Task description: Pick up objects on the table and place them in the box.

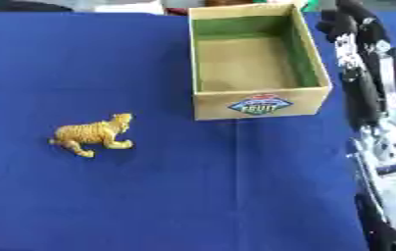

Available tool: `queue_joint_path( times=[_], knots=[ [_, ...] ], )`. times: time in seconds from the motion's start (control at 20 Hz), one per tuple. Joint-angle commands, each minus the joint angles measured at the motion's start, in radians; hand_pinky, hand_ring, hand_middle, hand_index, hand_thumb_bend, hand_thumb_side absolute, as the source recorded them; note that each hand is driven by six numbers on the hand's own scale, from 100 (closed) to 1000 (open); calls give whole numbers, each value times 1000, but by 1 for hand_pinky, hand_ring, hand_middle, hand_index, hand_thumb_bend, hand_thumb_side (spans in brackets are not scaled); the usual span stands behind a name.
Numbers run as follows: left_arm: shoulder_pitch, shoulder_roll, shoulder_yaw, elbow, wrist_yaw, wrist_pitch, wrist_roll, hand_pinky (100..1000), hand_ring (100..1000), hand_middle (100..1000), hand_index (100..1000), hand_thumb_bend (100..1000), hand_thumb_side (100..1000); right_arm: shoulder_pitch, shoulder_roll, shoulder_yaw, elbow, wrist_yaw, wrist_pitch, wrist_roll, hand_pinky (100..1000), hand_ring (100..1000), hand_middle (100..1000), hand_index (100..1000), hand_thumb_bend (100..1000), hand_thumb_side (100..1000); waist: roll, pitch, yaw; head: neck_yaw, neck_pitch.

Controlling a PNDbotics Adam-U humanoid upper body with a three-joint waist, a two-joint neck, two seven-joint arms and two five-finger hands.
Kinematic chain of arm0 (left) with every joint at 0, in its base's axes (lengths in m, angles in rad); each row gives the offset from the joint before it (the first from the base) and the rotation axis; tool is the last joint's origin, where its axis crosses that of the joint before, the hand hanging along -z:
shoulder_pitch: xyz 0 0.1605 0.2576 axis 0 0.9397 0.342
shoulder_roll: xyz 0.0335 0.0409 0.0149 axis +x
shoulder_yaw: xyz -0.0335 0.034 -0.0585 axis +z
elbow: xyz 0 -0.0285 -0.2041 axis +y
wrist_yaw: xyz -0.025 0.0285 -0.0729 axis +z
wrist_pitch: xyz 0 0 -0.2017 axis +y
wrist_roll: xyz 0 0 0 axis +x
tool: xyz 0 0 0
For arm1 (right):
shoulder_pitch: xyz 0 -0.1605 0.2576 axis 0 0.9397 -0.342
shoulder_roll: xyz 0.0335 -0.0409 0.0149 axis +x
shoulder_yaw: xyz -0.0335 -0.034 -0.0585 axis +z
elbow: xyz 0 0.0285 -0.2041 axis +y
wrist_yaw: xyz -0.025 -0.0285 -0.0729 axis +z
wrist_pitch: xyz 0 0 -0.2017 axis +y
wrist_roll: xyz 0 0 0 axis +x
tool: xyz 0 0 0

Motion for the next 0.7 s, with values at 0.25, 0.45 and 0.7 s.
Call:
queue_joint_path(
  times=[0.25, 0.45, 0.7],
  knots=[
    [-3, 34, 5, -17, -1, -1, -5, 538, 560, 572, 804, 100, 677, -10, -27, 0, -20, 2, -1, 4, 911, 819, 764, 892, 100, 726, 1, -15, -1, -2, -7],
    [8, 110, 14, -17, -50, 8, -5, 536, 564, 576, 805, 100, 696, -10, -31, -1, -20, 2, -2, 1, 911, 821, 766, 895, 100, 727, 3, -22, 1, -18, -1],
    [26, 226, 11, -17, -123, 60, -56, 532, 568, 580, 807, 100, 717, -9, -37, -3, -20, 8, 1, -3, 908, 821, 766, 895, 100, 739, 14, -35, 10, -31, 9]
  ],
)
